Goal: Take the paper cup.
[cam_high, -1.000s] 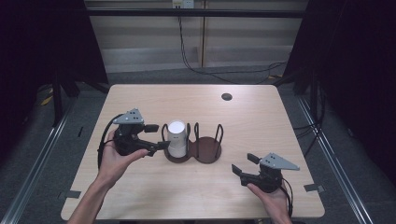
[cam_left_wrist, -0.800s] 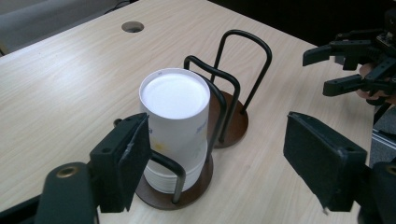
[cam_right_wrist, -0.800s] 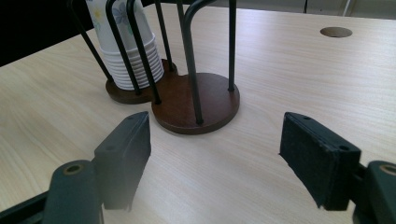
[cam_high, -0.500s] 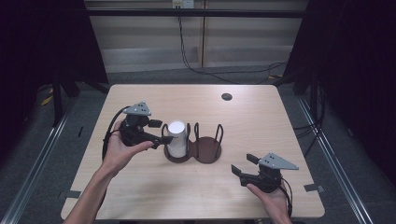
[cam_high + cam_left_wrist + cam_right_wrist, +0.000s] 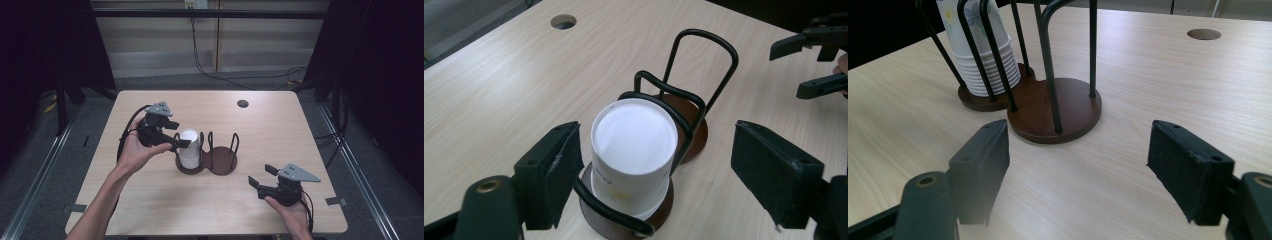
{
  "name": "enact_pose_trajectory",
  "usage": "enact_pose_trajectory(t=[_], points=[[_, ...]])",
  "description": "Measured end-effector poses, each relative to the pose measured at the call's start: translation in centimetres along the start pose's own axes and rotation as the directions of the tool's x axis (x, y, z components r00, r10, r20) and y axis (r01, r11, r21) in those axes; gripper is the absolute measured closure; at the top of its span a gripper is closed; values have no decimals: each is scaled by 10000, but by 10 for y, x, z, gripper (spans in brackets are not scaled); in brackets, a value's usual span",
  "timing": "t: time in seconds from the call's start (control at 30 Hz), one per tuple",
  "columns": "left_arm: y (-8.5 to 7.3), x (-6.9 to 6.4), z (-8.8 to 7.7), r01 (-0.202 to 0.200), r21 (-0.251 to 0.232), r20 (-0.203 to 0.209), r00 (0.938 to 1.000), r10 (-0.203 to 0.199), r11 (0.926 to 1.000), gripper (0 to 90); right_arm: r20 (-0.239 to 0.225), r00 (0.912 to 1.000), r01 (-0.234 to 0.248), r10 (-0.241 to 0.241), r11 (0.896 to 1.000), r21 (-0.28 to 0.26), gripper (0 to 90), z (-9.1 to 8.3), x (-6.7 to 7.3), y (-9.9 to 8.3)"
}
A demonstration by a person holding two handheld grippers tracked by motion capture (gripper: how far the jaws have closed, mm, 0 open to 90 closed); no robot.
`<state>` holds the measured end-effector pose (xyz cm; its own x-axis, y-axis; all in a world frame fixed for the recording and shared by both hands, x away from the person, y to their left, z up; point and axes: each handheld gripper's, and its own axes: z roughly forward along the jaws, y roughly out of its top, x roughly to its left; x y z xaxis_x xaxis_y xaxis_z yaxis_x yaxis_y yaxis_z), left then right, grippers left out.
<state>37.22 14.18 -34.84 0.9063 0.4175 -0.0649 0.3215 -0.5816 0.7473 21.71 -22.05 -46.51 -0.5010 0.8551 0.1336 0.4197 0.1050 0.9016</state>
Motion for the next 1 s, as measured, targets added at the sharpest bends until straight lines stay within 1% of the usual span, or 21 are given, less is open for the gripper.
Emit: enact_pose_trajectory(t=[0.07, 0.1, 0.13, 0.2, 0.23, 0.3, 0.33, 0.37, 0.4, 0.43, 0.47, 0.57, 0.63, 0.67, 0.7, 0.73, 0.77, 0.83, 0.93, 0.97, 1.0], points=[[2, 0, 1, 34, 18, 20, 10000, -34, 10000, 225, -37, 10000, 31, -31, 10000, 27, 244, 0, 0, 0], [3, 2, 3, -9, 102, 118, 9999, 7, 9999, 218, -27, 10000, 63, -63, 10000, 41, 244, 1, 1, 0], [5, 3, 6, -51, 310, 119, 9999, 47, 9995, 218, -33, 10000, 57, -57, 10000, 74, 244, 1, 1, 0], [6, 3, 8, 2, 372, 149, 9999, -8, 9993, 218, -21, 10000, 49, -49, 9999, 95, 244, 1, 1, 0], [7, 4, 9, -112, 464, 96, 9999, 107, 9989, 230, -55, 10000, 55, -54, 9999, 100, 244, 1, 1, 0], [8, 5, 10, -80, 543, 109, 9999, 74, 9985, 225, -59, 10000, 51, -50, 9999, 107, 244, 1, 0, 0], [9, 6, 11, -47, 582, 202, 9998, 35, 9983, 225, -70, 10000, 42, -42, 9999, 113, 244, 1, 0, 0], [9, 7, 13, -195, 1038, 219, 9996, 173, 9944, 205, -62, 10000, 28, -27, 9999, 124, 244, 1, 0, 0], [9, 7, 13, -195, 1038, 219, 9996, 173, 9944, 205, -61, 10000, 26, -25, 9999, 124, 244, 1, 0, 0], [10, 8, 14, -303, 1350, 233, 9994, 274, 9904, 205, -61, 10000, 26, -25, 9999, 124, 244, 1, 0, 0], [11, 9, 13, -308, 1463, 177, 9994, 285, 9888, 211, -15, 10000, 49, -49, 10000, 75, 244, 0, 0, 0], [12, 9, 16, -368, 1615, 254, 9991, 332, 9862, 213, -1, 10000, -42, 42, 10000, 41, 244, 0, -1, 0], [12, 9, 18, -360, 1686, 201, 9992, 331, 9850, 211, -1, 10000, -25, 25, 10000, 59, 244, -1, -1, 0], [12, 10, 20, -274, 1637, 269, 9994, 233, 9861, 220, 17, 10000, -22, 22, 10000, 59, 245, -1, -1, 0], [12, 10, 20, -274, 1637, 269, 9994, 233, 9861, 227, 17, 10000, -22, 22, 10000, 59, 245, -1, -1, 0], [13, 11, 22, -410, 1744, 352, 9988, 354, 9838, 233, 4, 10000, 6, -6, 10000, 49, 244, -1, 0, 0], [13, 11, 22, -410, 1744, 352, 9988, 354, 9838, 239, 4, 10000, 6, -6, 10000, 49, 244, -1, 0, 0], [16, 11, 27, -484, 2011, 319, 9986, 428, 9784, 241, -25, 10000, 1, -1, 10000, 97, 244, 0, -1, 0], [18, 11, 30, -345, 2093, 256, 9992, 298, 9772, 251, -35, 10000, 6, -5, 9999, 123, 244, 1, -1, 0], [19, 12, 32, -457, 2177, 333, 9987, 394, 9749, 251, -71, 10000, 18, -17, 9999, 135, 245, 1, -1, 0], [19, 13, 33, -525, 2406, 286, 9985, 470, 9692, 259, -64, 10000, 44, -43, 9999, 105, 245, 1, 0, 0]])
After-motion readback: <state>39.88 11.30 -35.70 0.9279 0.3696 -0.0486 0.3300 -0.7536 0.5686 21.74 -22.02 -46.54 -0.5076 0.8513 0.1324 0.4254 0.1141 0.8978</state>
